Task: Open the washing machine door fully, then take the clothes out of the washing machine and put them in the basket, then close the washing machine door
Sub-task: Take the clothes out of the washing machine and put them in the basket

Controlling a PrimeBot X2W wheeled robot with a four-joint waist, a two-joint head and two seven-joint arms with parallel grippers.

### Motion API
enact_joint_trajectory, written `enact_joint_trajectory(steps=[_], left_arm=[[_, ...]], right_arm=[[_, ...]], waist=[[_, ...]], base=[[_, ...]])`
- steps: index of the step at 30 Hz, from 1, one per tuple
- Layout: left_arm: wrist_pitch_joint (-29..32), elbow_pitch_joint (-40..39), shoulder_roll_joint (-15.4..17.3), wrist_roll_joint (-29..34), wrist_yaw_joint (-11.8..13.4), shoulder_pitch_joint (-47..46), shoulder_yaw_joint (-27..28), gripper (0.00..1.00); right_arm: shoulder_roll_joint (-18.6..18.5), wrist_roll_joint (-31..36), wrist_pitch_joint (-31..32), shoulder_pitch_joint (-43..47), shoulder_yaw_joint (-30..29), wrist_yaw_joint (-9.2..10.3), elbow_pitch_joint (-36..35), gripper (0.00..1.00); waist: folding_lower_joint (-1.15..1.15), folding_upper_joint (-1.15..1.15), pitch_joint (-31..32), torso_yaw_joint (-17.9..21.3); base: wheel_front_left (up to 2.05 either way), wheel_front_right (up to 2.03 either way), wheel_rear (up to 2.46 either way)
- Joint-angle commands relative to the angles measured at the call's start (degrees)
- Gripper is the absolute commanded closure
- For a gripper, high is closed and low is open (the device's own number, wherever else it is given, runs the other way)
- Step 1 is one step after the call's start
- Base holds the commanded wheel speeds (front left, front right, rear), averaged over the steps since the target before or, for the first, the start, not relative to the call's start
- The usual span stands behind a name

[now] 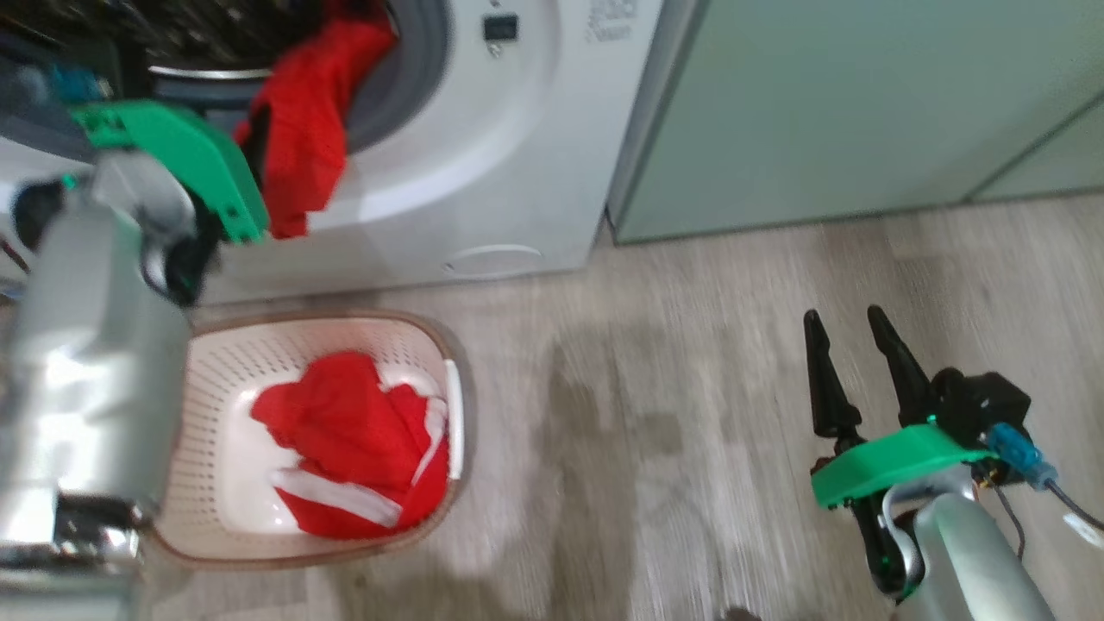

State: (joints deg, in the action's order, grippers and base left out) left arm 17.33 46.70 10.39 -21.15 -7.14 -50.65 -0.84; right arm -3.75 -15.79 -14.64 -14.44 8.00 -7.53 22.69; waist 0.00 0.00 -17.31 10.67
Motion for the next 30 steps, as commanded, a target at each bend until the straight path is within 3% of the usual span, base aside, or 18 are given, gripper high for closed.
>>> enact_joint_trajectory(steps=[1, 5, 14, 27, 29, 30], left_arm=[[0.4, -0.8, 2.7, 0.3, -0.3, -2.4, 1.0, 0.0], [2.8, 3.3, 4.1, 0.0, -0.3, -7.8, -1.1, 0.0], [1.4, 7.8, 7.0, -1.7, -0.3, -19.8, -6.5, 0.0], [2.9, 14.5, 8.1, -4.6, -0.3, -25.0, -14.0, 0.0], [2.7, 16.3, 8.4, -4.2, -0.2, -25.3, -14.4, 1.0], [2.9, 17.1, 8.3, -4.2, -0.2, -25.3, -14.7, 1.0]], right_arm=[[0.3, -0.1, -0.4, -1.1, 1.1, 0.04, -1.8, 0.0], [0.5, -0.4, -0.4, -2.7, 1.5, 0.04, -2.3, 0.0], [0.8, -0.8, -0.4, -5.2, 1.2, 0.04, -3.7, 0.0], [0.9, -1.7, -0.4, -6.7, 0.8, 0.04, -4.5, 0.0], [0.9, -1.8, -0.4, -6.8, 0.7, 0.04, -4.5, 0.0], [0.9, -1.8, -0.4, -6.8, 0.7, 0.04, -4.5, 0.0]], waist=[[0.0, 0.0, -3.2, 2.6], [0.0, 0.0, -6.2, 4.7], [0.0, 0.0, -13.5, 6.8], [0.0, 0.0, -18.1, 7.1], [0.0, 0.0, -18.0, 7.0], [0.0, 0.0, -17.8, 6.9]], base=[[0.0, 0.0, 0.0], [0.0, 0.0, 0.0], [0.0, 0.0, 0.0], [0.0, 0.0, 0.0], [0.0, 0.0, 0.0], [0.0, 0.0, 0.0]])
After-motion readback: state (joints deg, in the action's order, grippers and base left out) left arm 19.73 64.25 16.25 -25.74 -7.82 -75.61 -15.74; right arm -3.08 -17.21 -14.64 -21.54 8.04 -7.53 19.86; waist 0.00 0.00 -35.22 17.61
